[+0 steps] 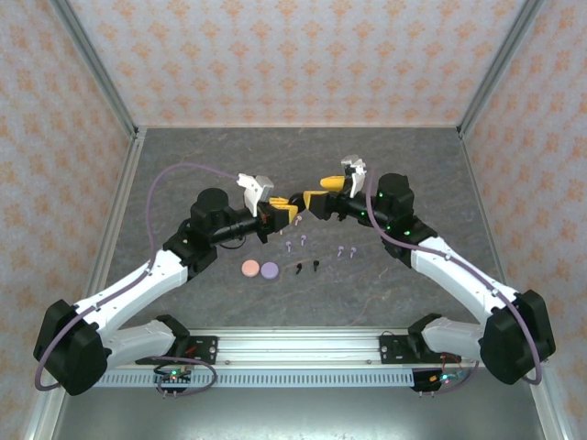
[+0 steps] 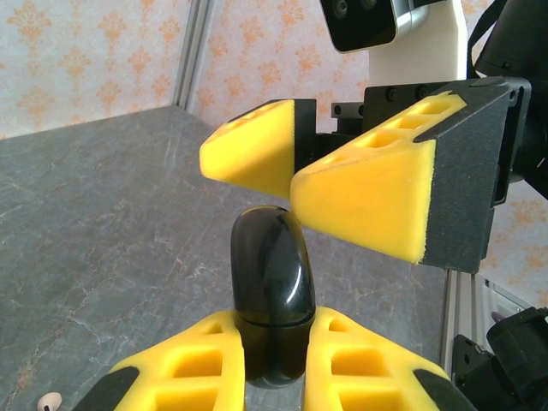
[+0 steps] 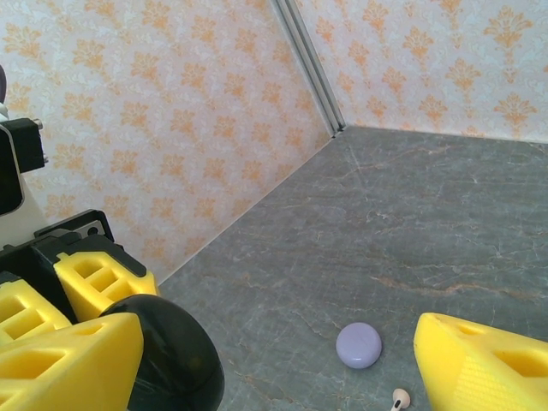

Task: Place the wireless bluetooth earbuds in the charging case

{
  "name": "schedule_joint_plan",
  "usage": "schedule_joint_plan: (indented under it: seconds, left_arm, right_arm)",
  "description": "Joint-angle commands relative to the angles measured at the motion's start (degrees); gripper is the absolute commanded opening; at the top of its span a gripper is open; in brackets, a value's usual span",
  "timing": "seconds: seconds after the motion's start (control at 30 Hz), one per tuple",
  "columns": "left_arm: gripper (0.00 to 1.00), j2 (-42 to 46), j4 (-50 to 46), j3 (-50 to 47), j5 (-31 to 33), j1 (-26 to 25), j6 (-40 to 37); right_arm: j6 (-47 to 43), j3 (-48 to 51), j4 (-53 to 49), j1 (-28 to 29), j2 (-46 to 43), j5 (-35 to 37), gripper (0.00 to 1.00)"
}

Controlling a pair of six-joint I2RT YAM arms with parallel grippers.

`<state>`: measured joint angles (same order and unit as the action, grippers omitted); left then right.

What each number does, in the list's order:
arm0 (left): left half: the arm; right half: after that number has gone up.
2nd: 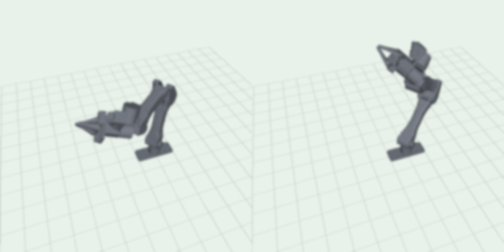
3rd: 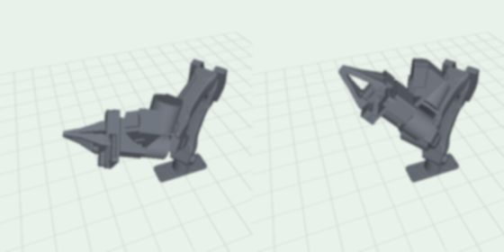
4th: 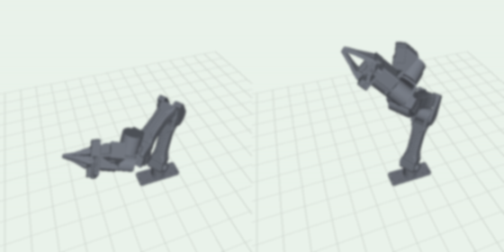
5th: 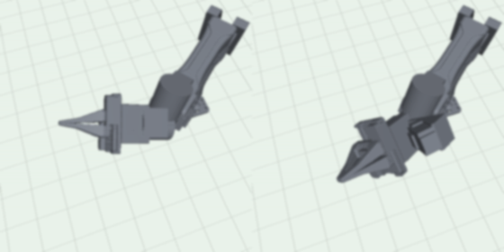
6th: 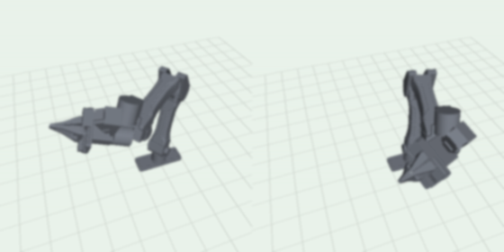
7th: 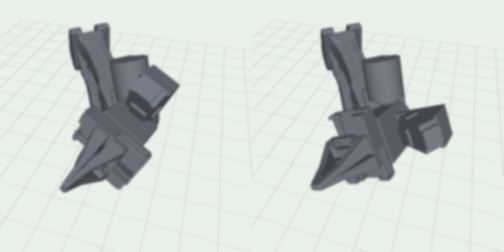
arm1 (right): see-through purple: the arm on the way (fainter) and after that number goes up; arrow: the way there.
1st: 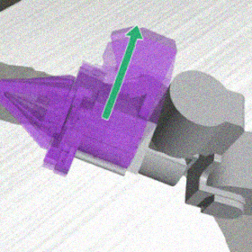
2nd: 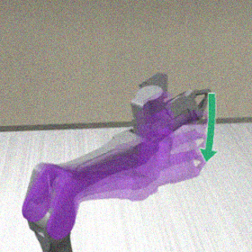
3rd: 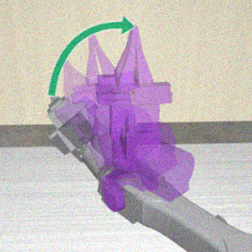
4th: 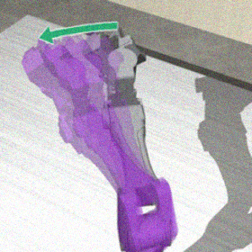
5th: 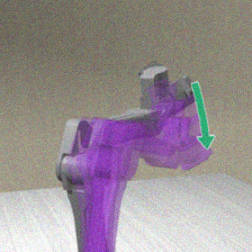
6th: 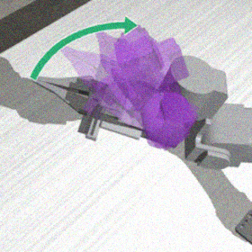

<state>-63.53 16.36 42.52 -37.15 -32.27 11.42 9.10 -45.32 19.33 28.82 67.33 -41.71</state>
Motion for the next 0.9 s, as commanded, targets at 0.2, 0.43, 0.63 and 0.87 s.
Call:
schedule_joint_plan:
  seconds: [0.2, 0.43, 0.63, 0.87]
  left_arm:
    - [0.00, -0.24, 2.27, 1.09, -0.58, -1.04, -1.57]
    - [0.00, -0.72, 1.96, 1.39, -0.30, -1.13, -1.97]
    - [0.00, -0.71, 1.15, 1.48, -0.04, -1.14, -2.78]
    - [0.00, 0.30, -0.95, 1.10, 2.30, -1.13, -6.06]
  right_arm:
    - [1.04, -3.84, -0.73, -0.08, 3.34, 1.20, 0.83]
    - [1.14, -5.68, -3.20, -0.06, 4.51, 1.44, 0.83]
    - [1.84, -7.44, -5.47, -0.15, 4.83, 1.55, 0.83]
    - [2.60, -9.26, -8.91, -0.32, 1.91, 2.47, 0.84]
